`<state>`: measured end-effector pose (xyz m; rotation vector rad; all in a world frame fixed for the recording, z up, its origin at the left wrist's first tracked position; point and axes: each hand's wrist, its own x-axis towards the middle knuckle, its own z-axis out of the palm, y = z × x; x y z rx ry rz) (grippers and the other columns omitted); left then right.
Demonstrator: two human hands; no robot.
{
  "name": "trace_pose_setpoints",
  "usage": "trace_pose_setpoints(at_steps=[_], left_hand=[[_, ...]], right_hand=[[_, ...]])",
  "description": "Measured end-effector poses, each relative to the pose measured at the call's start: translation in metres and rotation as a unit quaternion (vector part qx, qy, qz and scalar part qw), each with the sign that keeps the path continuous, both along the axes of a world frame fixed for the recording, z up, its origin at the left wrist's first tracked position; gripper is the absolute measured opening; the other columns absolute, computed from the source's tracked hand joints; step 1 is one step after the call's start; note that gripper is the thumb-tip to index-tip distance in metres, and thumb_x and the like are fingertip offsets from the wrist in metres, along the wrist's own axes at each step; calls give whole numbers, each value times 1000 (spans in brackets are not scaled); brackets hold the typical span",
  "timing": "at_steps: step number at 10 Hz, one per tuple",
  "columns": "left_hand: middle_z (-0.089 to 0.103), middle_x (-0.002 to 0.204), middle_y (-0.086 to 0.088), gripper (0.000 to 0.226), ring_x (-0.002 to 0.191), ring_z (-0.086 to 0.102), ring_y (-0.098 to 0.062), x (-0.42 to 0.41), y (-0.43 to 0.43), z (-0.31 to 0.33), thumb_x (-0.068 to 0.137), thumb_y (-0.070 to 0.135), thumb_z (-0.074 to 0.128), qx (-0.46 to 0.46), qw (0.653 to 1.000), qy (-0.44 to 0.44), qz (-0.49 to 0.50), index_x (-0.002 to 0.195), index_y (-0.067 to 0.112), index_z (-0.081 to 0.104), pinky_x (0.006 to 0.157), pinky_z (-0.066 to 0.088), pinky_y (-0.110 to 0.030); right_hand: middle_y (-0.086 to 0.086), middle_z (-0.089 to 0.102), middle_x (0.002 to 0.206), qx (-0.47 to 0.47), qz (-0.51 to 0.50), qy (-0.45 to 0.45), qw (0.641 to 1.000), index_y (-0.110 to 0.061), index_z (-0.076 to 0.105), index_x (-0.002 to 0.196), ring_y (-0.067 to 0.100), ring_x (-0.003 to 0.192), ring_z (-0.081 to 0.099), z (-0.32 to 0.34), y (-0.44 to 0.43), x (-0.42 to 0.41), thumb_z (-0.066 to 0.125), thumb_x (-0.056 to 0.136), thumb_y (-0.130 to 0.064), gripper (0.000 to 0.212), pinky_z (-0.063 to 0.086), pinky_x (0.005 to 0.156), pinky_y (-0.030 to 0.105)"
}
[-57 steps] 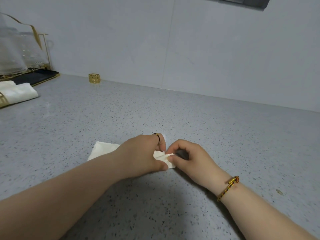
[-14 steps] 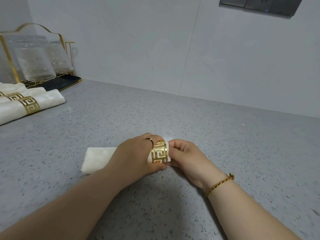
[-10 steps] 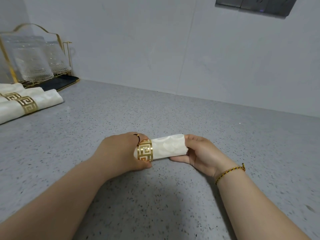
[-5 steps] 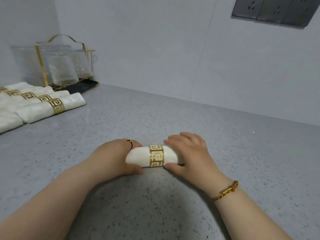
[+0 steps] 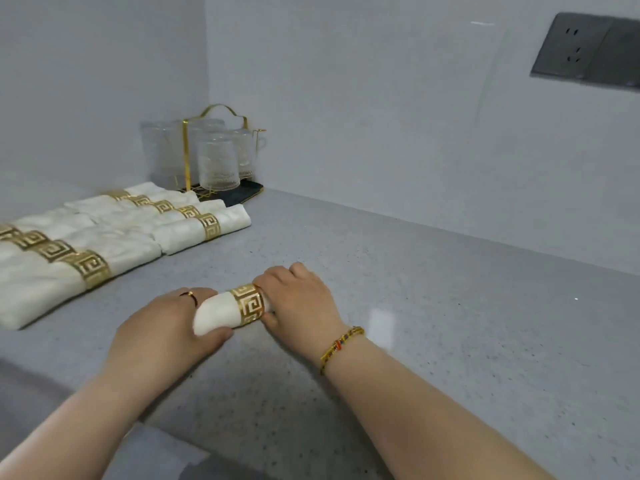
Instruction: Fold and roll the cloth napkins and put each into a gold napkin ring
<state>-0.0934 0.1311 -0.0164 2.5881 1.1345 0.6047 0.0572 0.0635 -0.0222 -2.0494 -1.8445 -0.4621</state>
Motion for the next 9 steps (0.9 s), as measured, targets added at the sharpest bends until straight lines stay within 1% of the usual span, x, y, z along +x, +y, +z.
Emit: trace_pose_setpoints(at_steps=[1,2,3,4,5,6,7,8,9], left_hand=[[65,95,-2,38,84,56,-22,-37,31,-9,73,37,71,-12,996,-37,75,109,28,61,64,39,-29],[67,90,-11,36,85,59,-33,-59,57,-18,70,35,74,-1,990,-40,135,102,20,65,67,46,-35],[68,84,-16,46,80,60,-41,-72,73,-27,64,52,62,73,983,-21,168,93,17,70,66,50,-42],[63,102,-20,68,101,51,-44,-74,85,-33,59,60,39,111,975,-50,186,96,11,69,85,42,-54],[56,116,-25,71,116,38,-44,-72,92,-35,62,56,37,137,972,-59,180,102,6,67,99,29,-59],[61,113,-22,62,112,48,-42,-71,97,-32,66,50,45,125,977,-27,173,104,7,66,97,31,-60],[63,110,-20,57,108,52,-41,-71,98,-34,63,44,53,140,975,-26,173,104,8,67,95,30,-57],[63,111,-19,65,110,52,-40,-73,99,-34,60,53,47,138,975,-33,172,106,9,65,96,29,-56],[60,116,-17,77,115,49,-38,-72,94,-34,59,64,38,116,977,-39,177,109,11,64,101,23,-52]], right_hand=[[13,42,134,-34,28,74,996,-6,48,125,32,117,36,-1,45,-41,51,87,-9,38,36,89,40],[13,34,139,-37,51,156,986,-6,44,129,31,123,29,-5,76,-70,52,86,-7,44,34,97,41],[16,35,137,-32,78,216,973,-4,46,129,32,124,29,-7,93,-84,52,85,-4,45,33,101,42],[17,36,137,-34,88,241,966,-2,45,129,33,124,32,-8,109,-91,50,86,-2,43,34,101,44],[19,37,135,-32,91,252,963,0,46,128,34,121,35,-8,120,-93,48,87,0,42,35,101,43],[19,37,135,-32,95,264,959,0,46,128,34,121,35,-9,128,-93,47,86,2,42,34,102,40],[17,37,135,-31,103,280,954,-2,46,129,32,122,35,-10,128,-91,48,86,2,43,32,103,37],[16,37,137,-27,116,293,949,-2,45,130,29,125,33,-7,125,-89,49,86,1,45,28,105,33],[14,36,139,-30,103,297,949,-3,43,132,28,127,32,-7,119,-84,49,87,-1,46,27,105,31]])
